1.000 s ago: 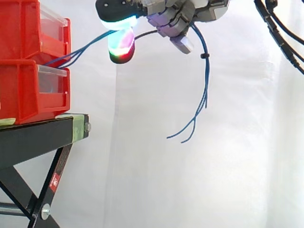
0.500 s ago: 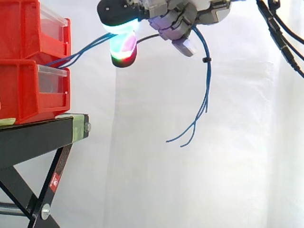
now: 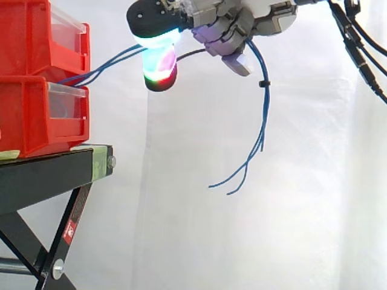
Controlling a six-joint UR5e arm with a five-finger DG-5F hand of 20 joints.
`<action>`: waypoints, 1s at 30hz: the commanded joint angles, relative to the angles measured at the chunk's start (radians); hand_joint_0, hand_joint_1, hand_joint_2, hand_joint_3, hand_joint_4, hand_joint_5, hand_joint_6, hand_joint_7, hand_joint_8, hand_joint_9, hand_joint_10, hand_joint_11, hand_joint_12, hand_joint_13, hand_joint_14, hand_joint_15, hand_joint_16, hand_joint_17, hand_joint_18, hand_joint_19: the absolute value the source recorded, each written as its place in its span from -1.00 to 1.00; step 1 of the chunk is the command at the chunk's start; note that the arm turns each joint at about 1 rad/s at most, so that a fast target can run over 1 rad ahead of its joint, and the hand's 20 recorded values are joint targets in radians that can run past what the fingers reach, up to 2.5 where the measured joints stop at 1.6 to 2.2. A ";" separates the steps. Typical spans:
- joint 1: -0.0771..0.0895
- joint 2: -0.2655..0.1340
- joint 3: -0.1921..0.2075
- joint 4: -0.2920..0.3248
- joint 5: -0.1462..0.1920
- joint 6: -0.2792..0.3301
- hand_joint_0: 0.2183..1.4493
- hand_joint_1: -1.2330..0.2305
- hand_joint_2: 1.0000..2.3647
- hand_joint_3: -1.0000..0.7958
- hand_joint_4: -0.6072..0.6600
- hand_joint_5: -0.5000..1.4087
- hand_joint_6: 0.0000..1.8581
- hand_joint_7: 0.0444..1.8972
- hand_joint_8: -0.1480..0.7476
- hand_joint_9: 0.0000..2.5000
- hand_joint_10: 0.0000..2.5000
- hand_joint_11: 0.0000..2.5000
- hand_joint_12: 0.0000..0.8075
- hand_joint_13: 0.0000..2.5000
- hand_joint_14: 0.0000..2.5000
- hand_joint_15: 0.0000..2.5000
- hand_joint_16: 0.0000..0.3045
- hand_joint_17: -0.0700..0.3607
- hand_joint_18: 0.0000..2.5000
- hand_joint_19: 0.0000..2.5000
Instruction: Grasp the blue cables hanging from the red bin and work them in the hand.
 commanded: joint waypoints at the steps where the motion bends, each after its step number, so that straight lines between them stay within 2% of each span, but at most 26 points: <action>1: 0.000 0.001 0.000 0.003 -0.005 0.001 0.24 -0.22 -0.98 -0.61 0.48 -0.19 -0.86 0.46 0.49 0.39 1.00 1.00 0.91 0.67 1.00 0.61 0.61 0.18 1.00 -0.39; 6: 0.000 0.001 0.000 0.018 -0.009 -0.001 0.18 -0.18 -0.98 -0.65 0.47 -0.16 -0.88 0.48 0.49 0.39 1.00 1.00 0.91 0.67 1.00 0.61 0.61 0.18 1.00 -0.39; 9: -0.003 -0.001 0.000 0.047 -0.009 -0.012 0.17 -0.18 -0.98 -0.65 0.47 -0.16 -0.89 0.48 0.49 0.39 1.00 1.00 0.91 0.67 1.00 0.61 0.61 0.18 1.00 -0.39; 20: -0.003 0.001 0.000 0.062 -0.009 -0.022 0.20 -0.17 -0.98 -0.61 0.47 -0.14 -0.90 0.48 0.49 0.39 1.00 1.00 0.91 0.67 1.00 0.61 0.61 0.18 1.00 -0.39; 25: -0.003 0.001 0.000 0.067 -0.009 -0.031 0.25 -0.18 -0.97 -0.49 0.49 -0.13 -0.93 0.49 0.49 0.39 1.00 1.00 0.91 0.67 1.00 0.61 0.61 0.18 1.00 -0.39; 30: -0.001 0.001 0.000 0.067 -0.009 -0.033 0.27 -0.17 -0.96 -0.26 0.48 -0.11 -1.00 0.50 0.49 0.39 1.00 1.00 0.91 0.67 1.00 0.61 0.61 0.18 1.00 -0.39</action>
